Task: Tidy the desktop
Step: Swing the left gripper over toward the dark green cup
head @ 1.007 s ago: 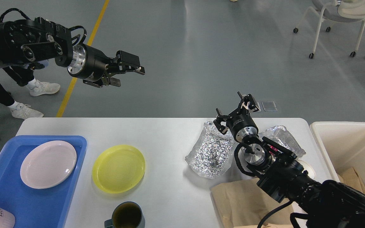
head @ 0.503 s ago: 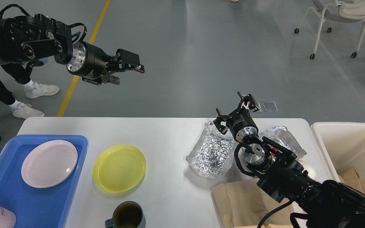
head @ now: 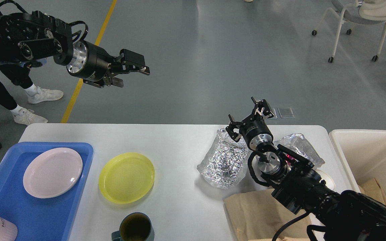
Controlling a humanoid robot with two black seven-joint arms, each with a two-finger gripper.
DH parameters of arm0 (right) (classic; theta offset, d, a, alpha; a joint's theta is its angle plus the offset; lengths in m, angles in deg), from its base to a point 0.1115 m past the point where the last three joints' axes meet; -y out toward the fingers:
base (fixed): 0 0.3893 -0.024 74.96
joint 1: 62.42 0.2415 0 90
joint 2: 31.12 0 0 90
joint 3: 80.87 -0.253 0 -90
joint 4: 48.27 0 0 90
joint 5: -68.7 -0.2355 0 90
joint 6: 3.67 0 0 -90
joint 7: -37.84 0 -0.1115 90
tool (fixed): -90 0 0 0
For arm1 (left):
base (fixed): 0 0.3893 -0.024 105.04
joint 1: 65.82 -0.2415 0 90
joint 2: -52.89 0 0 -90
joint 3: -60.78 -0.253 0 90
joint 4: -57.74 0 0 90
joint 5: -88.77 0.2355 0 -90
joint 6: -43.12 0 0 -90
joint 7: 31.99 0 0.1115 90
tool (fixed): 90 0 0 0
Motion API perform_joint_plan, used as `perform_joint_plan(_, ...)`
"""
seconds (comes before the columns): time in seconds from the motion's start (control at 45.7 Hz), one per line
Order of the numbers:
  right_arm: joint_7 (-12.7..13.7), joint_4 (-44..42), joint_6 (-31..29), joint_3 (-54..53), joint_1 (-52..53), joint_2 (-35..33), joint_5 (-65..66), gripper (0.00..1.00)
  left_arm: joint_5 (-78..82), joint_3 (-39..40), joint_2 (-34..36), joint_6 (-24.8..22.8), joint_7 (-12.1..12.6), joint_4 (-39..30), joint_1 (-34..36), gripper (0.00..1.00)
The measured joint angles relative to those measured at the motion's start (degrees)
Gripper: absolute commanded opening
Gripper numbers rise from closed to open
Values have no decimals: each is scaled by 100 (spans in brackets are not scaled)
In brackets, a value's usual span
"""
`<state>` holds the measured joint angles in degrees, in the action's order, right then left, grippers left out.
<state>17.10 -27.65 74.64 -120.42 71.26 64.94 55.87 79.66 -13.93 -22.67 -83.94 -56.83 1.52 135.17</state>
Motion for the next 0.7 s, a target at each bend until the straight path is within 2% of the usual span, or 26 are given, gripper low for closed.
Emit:
perform_joint_plan(0.394, 0, -6, 0, 0, 0, 0, 0, 100, 26, 53, 84, -413, 9, -355, -28, 100)
perform_joint_plan(0.547, 0, -6, 0, 0, 0, 0, 0, 100, 39, -67, -9, -705, 21, -932, -40, 99)
perform_joint_plan(0.7, 0, -6, 0, 0, 0, 0, 0, 100, 39, -105, -65, -793, 47, -1460, -413, 99)
